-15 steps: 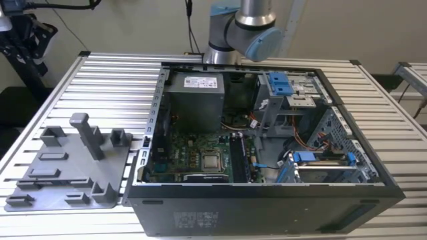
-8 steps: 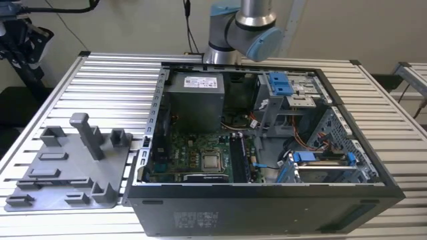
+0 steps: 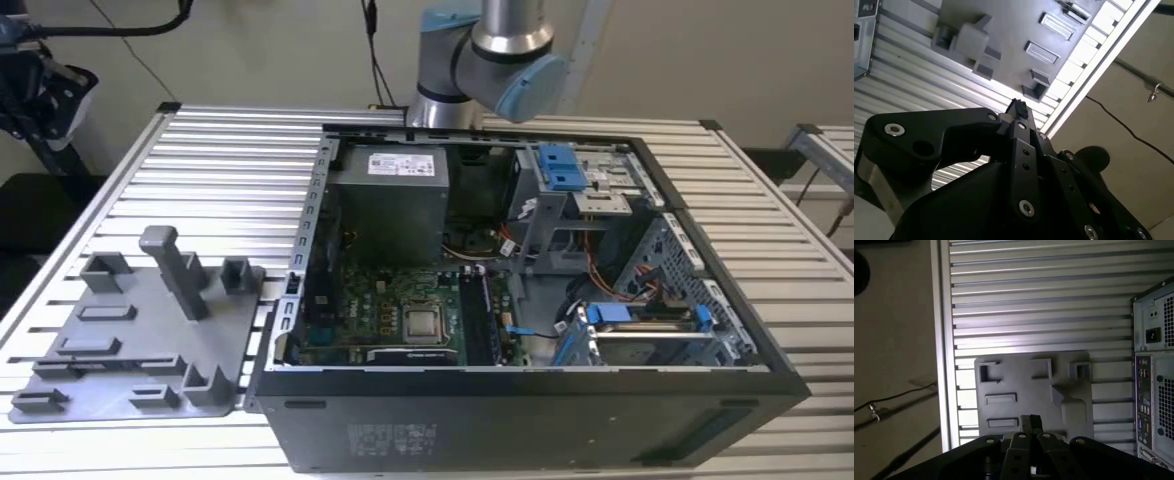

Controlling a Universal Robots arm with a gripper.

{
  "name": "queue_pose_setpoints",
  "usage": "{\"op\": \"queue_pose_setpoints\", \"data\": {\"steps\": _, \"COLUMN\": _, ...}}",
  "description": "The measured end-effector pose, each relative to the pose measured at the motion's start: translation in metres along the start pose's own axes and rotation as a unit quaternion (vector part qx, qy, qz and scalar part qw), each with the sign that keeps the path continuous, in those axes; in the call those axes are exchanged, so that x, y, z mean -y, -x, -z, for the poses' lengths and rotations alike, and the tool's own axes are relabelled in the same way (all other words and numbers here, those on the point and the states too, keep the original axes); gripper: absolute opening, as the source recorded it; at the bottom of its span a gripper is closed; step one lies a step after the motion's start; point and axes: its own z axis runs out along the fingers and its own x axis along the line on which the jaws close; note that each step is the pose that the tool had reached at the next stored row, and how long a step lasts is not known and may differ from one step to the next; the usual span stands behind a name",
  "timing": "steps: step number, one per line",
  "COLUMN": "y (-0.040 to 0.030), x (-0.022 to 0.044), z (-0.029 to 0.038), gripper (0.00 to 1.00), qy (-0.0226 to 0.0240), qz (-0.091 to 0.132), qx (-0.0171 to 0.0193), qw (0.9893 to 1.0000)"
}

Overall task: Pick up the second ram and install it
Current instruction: 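Reach for the second ram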

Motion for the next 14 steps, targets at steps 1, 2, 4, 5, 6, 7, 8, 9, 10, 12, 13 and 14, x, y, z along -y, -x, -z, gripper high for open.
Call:
{"op": "queue_pose_setpoints", "data": {"steps": 1, "y": 0.0002, "x": 0.0024, "z": 0.0000, "gripper": 0.11, "qy": 0.0000, "qz": 0.000, "qx": 0.0000, "qw": 1.0000}}
{"op": "queue_pose_setpoints", "data": {"steps": 2, "y": 0.0004, "x": 0.0048, "z": 0.0001, "gripper": 0.11, "qy": 0.0000, "qz": 0.000, "qx": 0.0000, "qw": 1.0000}}
{"op": "queue_pose_setpoints", "data": {"steps": 4, "y": 0.0007, "x": 0.0096, "z": 0.0002, "gripper": 0.11, "qy": 0.0000, "qz": 0.000, "qx": -0.0001, "qw": 1.0000}}
{"op": "queue_pose_setpoints", "data": {"steps": 5, "y": 0.0009, "x": 0.0122, "z": 0.0003, "gripper": 0.11, "qy": -0.0001, "qz": 0.000, "qx": -0.0002, "qw": 1.0000}}
{"op": "queue_pose_setpoints", "data": {"steps": 6, "y": 0.0011, "x": 0.0149, "z": 0.0003, "gripper": 0.11, "qy": -0.0001, "qz": 0.000, "qx": -0.0002, "qw": 1.0000}}
{"op": "queue_pose_setpoints", "data": {"steps": 7, "y": 0.0013, "x": 0.0173, "z": 0.0004, "gripper": 0.11, "qy": 0.0000, "qz": 0.000, "qx": -0.0003, "qw": 1.0000}}
{"op": "queue_pose_setpoints", "data": {"steps": 8, "y": 0.0015, "x": 0.0198, "z": 0.0005, "gripper": 0.11, "qy": 0.0000, "qz": 0.000, "qx": -0.0004, "qw": 1.0000}}
{"op": "queue_pose_setpoints", "data": {"steps": 9, "y": 0.0017, "x": 0.0222, "z": 0.0005, "gripper": 0.11, "qy": 0.0000, "qz": 0.000, "qx": -0.0004, "qw": 1.0000}}
{"op": "queue_pose_setpoints", "data": {"steps": 10, "y": 0.0019, "x": 0.0246, "z": 0.0006, "gripper": 0.11, "qy": 0.0000, "qz": 0.000, "qx": -0.0005, "qw": 1.0000}}
{"op": "queue_pose_setpoints", "data": {"steps": 12, "y": 0.0023, "x": 0.0291, "z": 0.0008, "gripper": 0.11, "qy": -0.0001, "qz": 0.000, "qx": -0.0006, "qw": 1.0000}}
{"op": "queue_pose_setpoints", "data": {"steps": 13, "y": 0.0024, "x": 0.0313, "z": 0.0008, "gripper": 0.11, "qy": 0.0000, "qz": 0.000, "qx": -0.0006, "qw": 1.0000}}
{"op": "queue_pose_setpoints", "data": {"steps": 14, "y": 0.0026, "x": 0.0336, "z": 0.0009, "gripper": 0.11, "qy": 0.0000, "qz": 0.000, "qx": -0.0007, "qw": 1.0000}}
